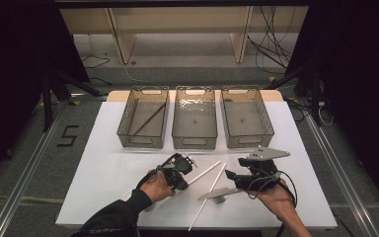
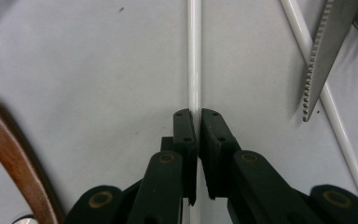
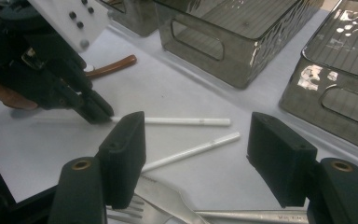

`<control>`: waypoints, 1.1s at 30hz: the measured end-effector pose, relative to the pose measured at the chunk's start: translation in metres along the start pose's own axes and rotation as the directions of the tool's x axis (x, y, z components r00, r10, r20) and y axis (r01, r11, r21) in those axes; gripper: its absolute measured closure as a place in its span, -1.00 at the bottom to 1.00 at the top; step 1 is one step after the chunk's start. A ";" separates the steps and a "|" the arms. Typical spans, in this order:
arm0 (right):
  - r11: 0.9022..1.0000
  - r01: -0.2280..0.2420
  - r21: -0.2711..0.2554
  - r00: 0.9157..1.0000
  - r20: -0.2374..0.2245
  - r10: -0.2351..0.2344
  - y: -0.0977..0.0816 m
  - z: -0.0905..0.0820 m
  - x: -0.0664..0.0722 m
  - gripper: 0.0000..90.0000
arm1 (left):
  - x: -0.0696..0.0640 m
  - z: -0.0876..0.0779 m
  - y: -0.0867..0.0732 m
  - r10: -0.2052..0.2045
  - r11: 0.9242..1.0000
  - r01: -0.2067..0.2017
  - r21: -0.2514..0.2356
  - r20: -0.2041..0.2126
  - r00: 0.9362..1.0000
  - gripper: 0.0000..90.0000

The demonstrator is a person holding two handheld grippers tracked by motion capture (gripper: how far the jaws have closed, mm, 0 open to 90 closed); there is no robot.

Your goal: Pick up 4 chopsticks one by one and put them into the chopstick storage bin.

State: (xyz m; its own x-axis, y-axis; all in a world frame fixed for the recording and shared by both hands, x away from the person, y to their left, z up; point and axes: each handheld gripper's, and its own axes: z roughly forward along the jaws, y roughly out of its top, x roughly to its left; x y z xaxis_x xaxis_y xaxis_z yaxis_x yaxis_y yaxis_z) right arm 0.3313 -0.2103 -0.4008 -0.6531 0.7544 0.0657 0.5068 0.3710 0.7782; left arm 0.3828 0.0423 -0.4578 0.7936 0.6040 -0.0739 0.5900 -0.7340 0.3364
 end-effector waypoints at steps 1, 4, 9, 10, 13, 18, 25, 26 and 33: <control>1.000 -0.001 0.000 1.000 -0.001 0.001 0.000 0.000 0.000 -0.16 | 0.001 -0.002 0.000 -0.008 1.000 0.009 -0.012 0.006 1.000 0.88; 1.000 -0.001 -0.002 1.000 -0.001 0.001 0.000 0.000 0.000 -0.16 | 0.004 -0.009 0.000 -0.005 1.000 0.006 -0.030 0.018 1.000 0.88; 1.000 -0.002 -0.003 1.000 -0.003 0.002 0.000 0.000 0.000 -0.16 | 0.007 -0.014 -0.001 -0.004 1.000 0.004 -0.023 0.027 1.000 0.88; 1.000 0.001 -0.003 1.000 -0.003 -0.001 0.000 0.000 0.000 -0.16 | 0.007 -0.013 -0.001 -0.005 1.000 0.006 -0.022 0.026 1.000 0.88; 1.000 0.001 -0.002 1.000 -0.003 -0.001 0.000 0.000 0.000 -0.16 | 0.006 -0.014 -0.001 0.008 1.000 -0.007 -0.021 0.023 1.000 0.88; 1.000 -0.002 0.000 1.000 -0.005 0.002 0.000 0.000 0.000 -0.16 | 0.007 -0.022 -0.001 0.007 0.999 -0.006 -0.043 0.026 1.000 0.89; 1.000 -0.002 -0.002 1.000 -0.005 0.002 0.000 0.000 0.000 -0.16 | 0.014 -0.033 -0.003 0.003 0.998 -0.001 -0.062 0.028 1.000 0.89; 1.000 -0.003 -0.003 1.000 -0.005 0.003 0.000 0.000 0.000 -0.16 | 0.016 -0.036 -0.003 0.004 0.998 -0.002 -0.069 0.028 1.000 0.89; 1.000 -0.005 -0.001 1.000 -0.004 0.005 0.000 0.001 0.000 -0.16 | 0.024 -0.049 -0.006 -0.004 0.996 0.006 -0.088 0.027 1.000 0.89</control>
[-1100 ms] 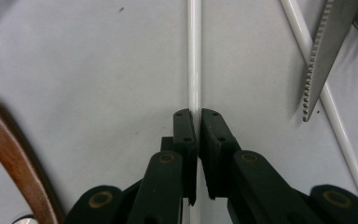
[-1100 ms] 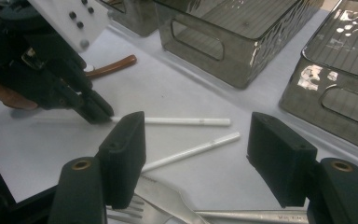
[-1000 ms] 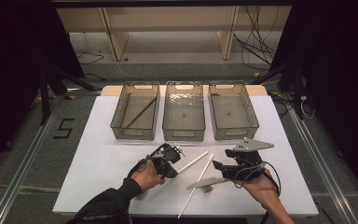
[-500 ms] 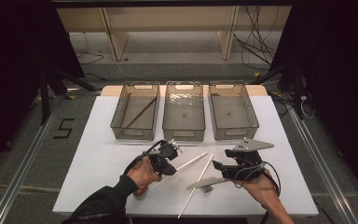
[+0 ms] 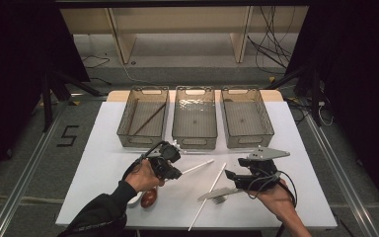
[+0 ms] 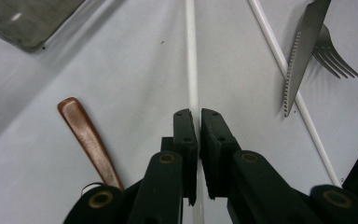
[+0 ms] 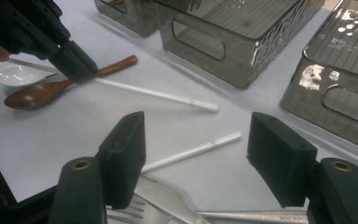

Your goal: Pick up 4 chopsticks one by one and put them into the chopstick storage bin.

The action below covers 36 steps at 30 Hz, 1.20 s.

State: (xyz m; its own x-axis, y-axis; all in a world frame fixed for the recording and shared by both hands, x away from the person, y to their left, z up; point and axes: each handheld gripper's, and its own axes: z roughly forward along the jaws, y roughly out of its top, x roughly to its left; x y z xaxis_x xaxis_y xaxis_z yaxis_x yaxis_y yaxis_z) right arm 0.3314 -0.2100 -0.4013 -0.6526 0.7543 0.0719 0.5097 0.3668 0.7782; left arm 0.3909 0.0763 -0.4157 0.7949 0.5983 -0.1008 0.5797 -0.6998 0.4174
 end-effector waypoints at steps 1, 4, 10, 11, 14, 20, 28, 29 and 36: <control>1.000 -0.001 0.000 1.000 0.000 0.001 0.000 0.000 0.000 -0.16 | 0.001 -0.002 0.000 -0.002 1.000 0.002 -0.007 -0.002 1.000 0.89; 1.000 0.000 0.000 1.000 0.000 0.000 0.000 0.000 0.000 -0.16 | 0.004 -0.006 -0.002 -0.003 1.000 0.003 -0.006 -0.009 1.000 0.89; 1.000 0.000 0.002 1.000 0.000 0.000 0.000 0.000 0.000 -0.16 | 0.009 -0.015 -0.002 -0.008 1.000 0.008 -0.018 -0.007 1.000 0.89; 1.000 0.000 0.001 1.000 -0.001 0.000 0.000 0.000 0.000 -0.16 | 0.009 -0.017 -0.002 -0.020 0.999 0.019 -0.035 -0.012 1.000 0.89; 1.000 0.000 0.000 1.000 0.000 0.000 0.000 0.000 0.000 -0.16 | 0.012 -0.024 -0.002 -0.021 0.999 0.020 -0.042 -0.013 1.000 0.89; 1.000 0.000 0.002 1.000 0.000 0.000 0.000 0.000 0.000 -0.16 | 0.014 -0.041 -0.003 -0.020 0.997 0.019 -0.075 -0.015 1.000 0.89; 1.000 0.001 0.003 1.000 0.000 -0.001 0.000 0.001 0.000 -0.16 | 0.022 -0.075 -0.004 -0.038 0.987 0.032 -0.160 -0.032 0.999 0.89; 1.000 0.001 0.002 1.000 0.000 -0.001 0.000 0.001 0.000 -0.16 | 0.024 -0.079 -0.004 -0.043 0.984 0.036 -0.175 -0.038 0.998 0.89; 1.000 0.000 0.003 1.000 -0.001 0.000 0.000 0.001 0.000 -0.16 | 0.051 -0.097 -0.005 -0.117 0.968 0.096 -0.233 -0.077 0.990 0.89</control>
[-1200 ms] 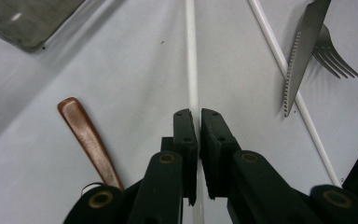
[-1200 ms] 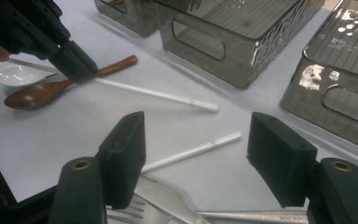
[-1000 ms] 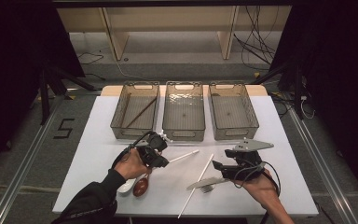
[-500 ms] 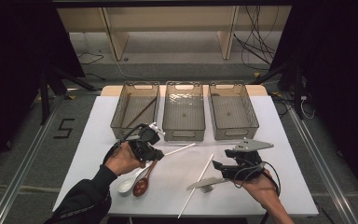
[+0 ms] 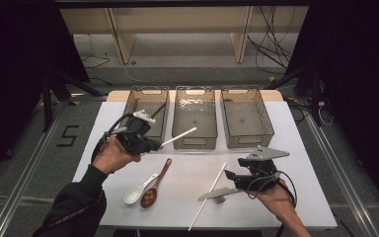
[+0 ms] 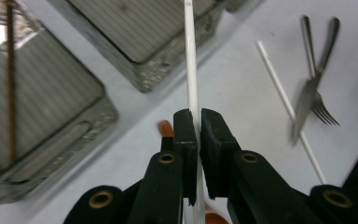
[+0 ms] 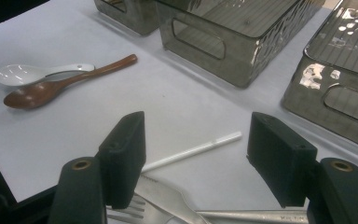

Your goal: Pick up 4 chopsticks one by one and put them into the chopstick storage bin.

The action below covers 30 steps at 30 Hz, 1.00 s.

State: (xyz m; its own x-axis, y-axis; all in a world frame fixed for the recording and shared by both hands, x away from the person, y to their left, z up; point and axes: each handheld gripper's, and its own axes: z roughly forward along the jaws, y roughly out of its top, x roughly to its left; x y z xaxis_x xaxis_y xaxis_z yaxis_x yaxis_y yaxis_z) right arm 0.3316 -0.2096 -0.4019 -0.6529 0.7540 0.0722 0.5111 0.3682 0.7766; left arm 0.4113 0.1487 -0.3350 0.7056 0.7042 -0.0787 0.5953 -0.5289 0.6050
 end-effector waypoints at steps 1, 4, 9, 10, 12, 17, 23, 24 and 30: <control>1.000 0.000 0.001 1.000 0.000 0.000 0.000 0.000 0.000 -0.16 | 0.005 -0.002 0.001 -0.015 1.000 0.015 -0.016 -0.015 1.000 0.89; 1.000 -0.001 0.000 1.000 -0.001 0.001 0.000 0.000 0.000 -0.16 | 0.024 -0.005 0.006 -0.057 0.998 0.055 -0.035 -0.049 0.997 0.89; 1.000 -0.003 -0.002 1.000 -0.001 0.003 0.000 0.000 -0.002 -0.16 | 0.056 -0.005 0.015 -0.117 0.991 0.111 -0.068 -0.092 0.989 0.89; 1.000 -0.004 -0.002 1.000 0.000 0.004 0.000 0.000 -0.002 -0.16 | 0.062 -0.004 0.017 -0.126 0.991 0.120 -0.066 -0.095 0.987 0.89; 1.000 -0.006 -0.001 1.000 -0.001 0.006 -0.001 0.000 -0.002 -0.16 | 0.072 -0.001 0.021 -0.142 0.988 0.135 -0.070 -0.112 0.983 0.89; 1.000 -0.004 -0.003 1.000 -0.004 0.004 -0.001 0.000 -0.003 -0.16 | 0.096 -0.001 0.031 -0.189 0.979 0.175 -0.107 -0.139 0.972 0.89; 1.000 -0.004 -0.003 1.000 -0.006 0.004 -0.001 0.000 -0.003 -0.16 | 0.120 0.003 0.035 -0.243 0.965 0.220 -0.141 -0.172 0.955 0.88; 1.000 -0.006 -0.003 1.000 -0.006 0.006 -0.001 0.000 -0.003 -0.16 | 0.122 0.005 0.036 -0.247 0.964 0.223 -0.145 -0.177 0.953 0.88; 1.000 -0.004 -0.004 1.000 -0.008 0.004 -0.001 0.000 -0.003 -0.16 | 0.133 0.014 0.037 -0.280 0.954 0.253 -0.159 -0.184 0.942 0.89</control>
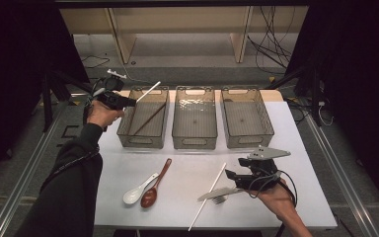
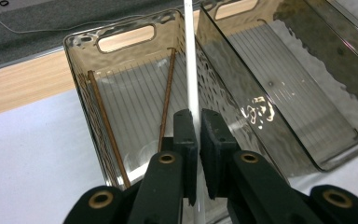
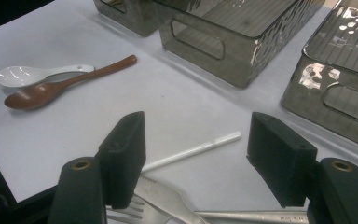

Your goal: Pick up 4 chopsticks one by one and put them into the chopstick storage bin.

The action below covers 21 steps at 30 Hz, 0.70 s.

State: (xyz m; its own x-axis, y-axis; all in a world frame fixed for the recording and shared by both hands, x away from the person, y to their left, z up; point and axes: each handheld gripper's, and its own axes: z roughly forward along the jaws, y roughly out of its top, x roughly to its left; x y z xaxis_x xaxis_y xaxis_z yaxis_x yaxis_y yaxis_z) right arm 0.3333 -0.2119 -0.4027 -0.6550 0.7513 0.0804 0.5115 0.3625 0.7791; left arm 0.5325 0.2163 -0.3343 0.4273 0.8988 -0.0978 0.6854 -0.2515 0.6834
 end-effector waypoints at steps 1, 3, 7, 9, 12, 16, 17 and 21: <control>1.000 0.000 0.000 1.000 0.000 0.000 0.000 0.000 0.000 -0.16 | 0.001 0.002 0.000 -0.005 1.000 0.005 -0.001 -0.001 1.000 0.88; 1.000 0.001 -0.001 1.000 0.000 -0.001 0.000 0.000 0.000 -0.16 | 0.002 0.007 0.001 -0.009 1.000 0.009 0.000 -0.006 1.000 0.88; 1.000 -0.002 -0.001 1.000 0.000 0.002 0.000 0.000 0.000 -0.16 | 0.003 0.016 0.000 -0.017 1.000 0.017 0.011 -0.013 1.000 0.88; 1.000 -0.002 -0.002 1.000 0.001 0.002 0.000 -0.001 0.000 -0.16 | 0.002 0.020 -0.002 -0.015 1.000 0.016 0.018 -0.016 1.000 0.88; 1.000 -0.001 -0.002 1.000 0.000 0.001 0.000 -0.001 -0.001 -0.16 | 0.003 0.027 -0.005 -0.018 1.000 0.019 0.024 -0.025 1.000 0.88; 1.000 -0.001 -0.001 1.000 0.000 0.001 0.000 -0.001 0.000 -0.16 | 0.006 0.037 -0.010 -0.020 0.999 0.021 0.041 -0.036 0.999 0.88; 1.000 -0.001 -0.002 1.000 -0.001 0.001 0.000 -0.001 0.000 -0.16 | 0.006 0.040 -0.011 -0.024 0.999 0.026 0.038 -0.042 0.999 0.88; 1.000 -0.001 -0.001 1.000 -0.002 0.001 0.000 -0.001 0.000 -0.16 | 0.005 0.045 -0.012 -0.020 1.000 0.022 0.022 -0.053 0.998 0.87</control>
State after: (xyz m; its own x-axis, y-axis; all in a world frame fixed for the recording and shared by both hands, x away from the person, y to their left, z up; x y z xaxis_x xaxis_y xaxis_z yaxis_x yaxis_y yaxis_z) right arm 0.3331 -0.2124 -0.4022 -0.6555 0.7507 0.0822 0.5114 0.3611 0.7798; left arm 0.5528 0.2076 -0.3758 0.3813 0.9216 -0.0732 0.7074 -0.2399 0.6649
